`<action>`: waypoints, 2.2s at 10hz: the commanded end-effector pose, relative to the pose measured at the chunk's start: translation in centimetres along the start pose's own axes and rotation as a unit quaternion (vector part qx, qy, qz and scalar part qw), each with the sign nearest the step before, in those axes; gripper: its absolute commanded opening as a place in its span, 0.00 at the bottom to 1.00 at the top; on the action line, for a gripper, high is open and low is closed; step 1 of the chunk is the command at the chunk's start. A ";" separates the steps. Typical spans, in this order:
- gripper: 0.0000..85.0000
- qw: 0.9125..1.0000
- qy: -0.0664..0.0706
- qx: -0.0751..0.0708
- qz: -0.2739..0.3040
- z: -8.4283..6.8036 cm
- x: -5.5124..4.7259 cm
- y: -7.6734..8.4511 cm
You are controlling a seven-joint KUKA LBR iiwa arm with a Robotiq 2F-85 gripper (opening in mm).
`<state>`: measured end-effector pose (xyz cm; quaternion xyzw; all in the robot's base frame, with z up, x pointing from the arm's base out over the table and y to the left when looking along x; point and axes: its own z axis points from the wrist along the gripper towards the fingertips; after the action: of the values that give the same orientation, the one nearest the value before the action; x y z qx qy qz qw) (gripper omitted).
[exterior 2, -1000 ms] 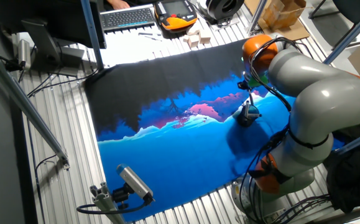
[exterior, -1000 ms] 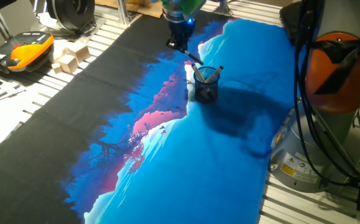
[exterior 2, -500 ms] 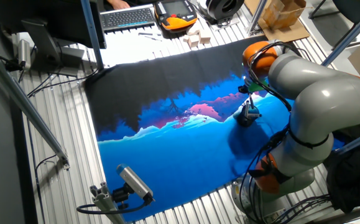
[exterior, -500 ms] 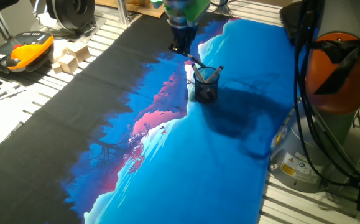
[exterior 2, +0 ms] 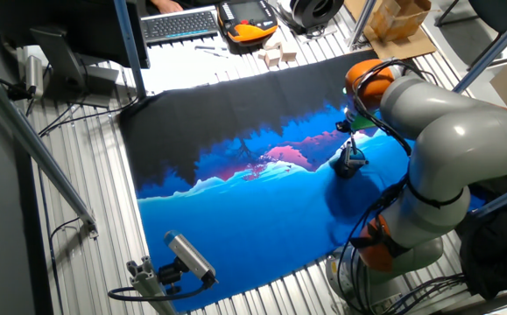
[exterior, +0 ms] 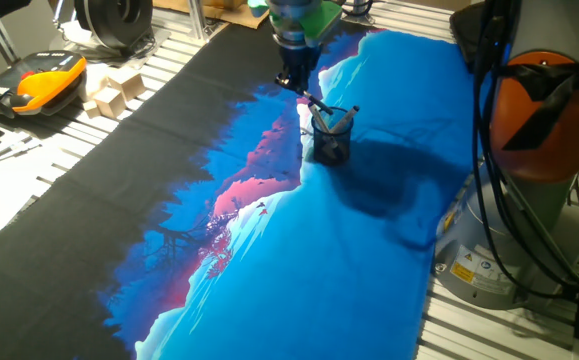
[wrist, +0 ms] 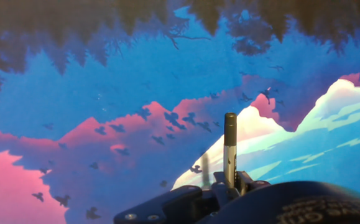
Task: Put the pen into the pen holder
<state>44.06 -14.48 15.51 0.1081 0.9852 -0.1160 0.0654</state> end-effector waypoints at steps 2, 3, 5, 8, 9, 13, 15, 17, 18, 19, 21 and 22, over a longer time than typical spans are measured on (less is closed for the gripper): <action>0.00 1.000 0.001 0.004 0.002 0.0 0.0 0.0; 0.00 1.000 0.005 0.000 0.001 0.0 0.0 0.0; 0.00 1.000 0.003 0.006 0.011 0.0 0.0 0.0; 0.00 1.000 0.005 0.004 0.024 0.0 0.0 0.0; 0.00 0.999 0.006 -0.004 0.031 0.0 0.0 0.0; 0.00 0.999 0.016 0.002 0.049 0.0 0.0 0.0; 0.00 0.998 0.004 0.016 0.057 0.0 0.0 0.0; 0.00 0.997 -0.003 0.023 0.069 0.0 0.0 0.0; 0.00 0.997 -0.004 0.025 0.070 0.0 0.0 0.0; 0.00 0.997 -0.005 0.025 0.071 0.0 0.0 0.0; 0.00 0.997 -0.002 0.021 0.073 0.0 0.0 0.0; 0.00 0.997 0.002 0.017 0.070 0.0 0.0 0.0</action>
<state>44.04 -14.47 15.51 0.1785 0.9732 -0.1275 0.0695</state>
